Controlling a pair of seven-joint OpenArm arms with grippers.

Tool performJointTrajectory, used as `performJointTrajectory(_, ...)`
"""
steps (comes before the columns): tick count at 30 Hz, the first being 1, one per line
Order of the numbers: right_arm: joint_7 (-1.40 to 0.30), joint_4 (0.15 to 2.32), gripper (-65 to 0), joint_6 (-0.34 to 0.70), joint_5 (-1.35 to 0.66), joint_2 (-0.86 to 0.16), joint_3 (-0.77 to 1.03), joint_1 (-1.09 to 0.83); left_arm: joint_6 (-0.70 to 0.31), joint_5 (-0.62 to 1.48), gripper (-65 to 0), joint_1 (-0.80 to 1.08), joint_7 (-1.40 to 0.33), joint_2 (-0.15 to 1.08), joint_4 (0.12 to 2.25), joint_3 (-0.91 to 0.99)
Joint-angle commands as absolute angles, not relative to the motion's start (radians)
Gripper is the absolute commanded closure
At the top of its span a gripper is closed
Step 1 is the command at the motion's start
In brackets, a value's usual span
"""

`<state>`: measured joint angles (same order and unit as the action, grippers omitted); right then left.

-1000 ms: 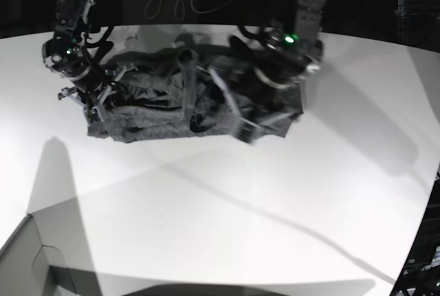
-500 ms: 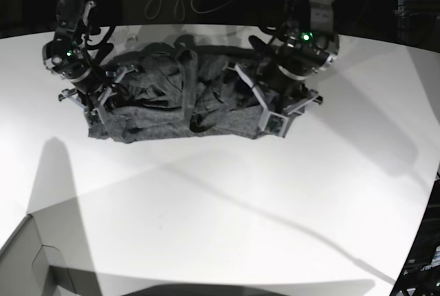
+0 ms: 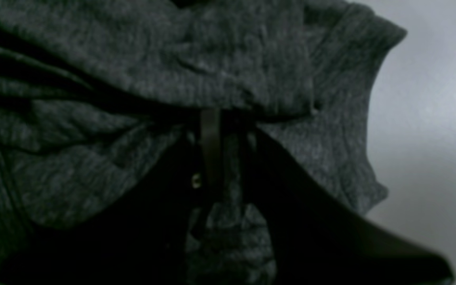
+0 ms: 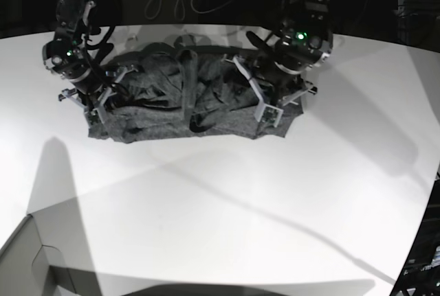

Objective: Layout the t-shirt on the table in an organized manner, then fold the t-shirt properly
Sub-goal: 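Press and adjust the folded end with the left gripper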

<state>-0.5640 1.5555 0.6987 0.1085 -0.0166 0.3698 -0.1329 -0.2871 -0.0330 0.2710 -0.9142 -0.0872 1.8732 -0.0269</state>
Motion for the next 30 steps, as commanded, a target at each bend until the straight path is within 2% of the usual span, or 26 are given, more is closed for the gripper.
performJointTrajectory(1,-0.581,1.561,-6.3,0.698,0.124,-0.022,0.369,-0.13,-0.283,-0.024,-32.9,0.266,-0.895,-0.096,1.888,-0.027)
performJointTrajectory(4,-0.581,1.561,-6.3,0.698,0.124,-0.022,0.369,-0.13,-0.283,-0.024,-32.8,0.245,-0.895,-0.099,1.865,-0.027)
performJointTrajectory(6,-0.581,1.561,-6.3,0.698,0.124,-0.022,0.369,-0.13,-0.283,-0.018,-30.6,0.231,-0.895,-0.099,1.822,-0.031)
performJointTrajectory(14,-0.581,1.56,-6.3,0.698,0.124,-0.022,0.369,-0.13,-0.286,-0.013,0.0,0.209,-0.895,-0.157,1.821,-0.041)
performJointTrajectory(30,-0.581,1.561,-6.3,0.698,0.124,-0.022,0.369,-0.119,-0.285,-0.013,0.0,0.093,-0.908,-0.157,1.833,-0.252)
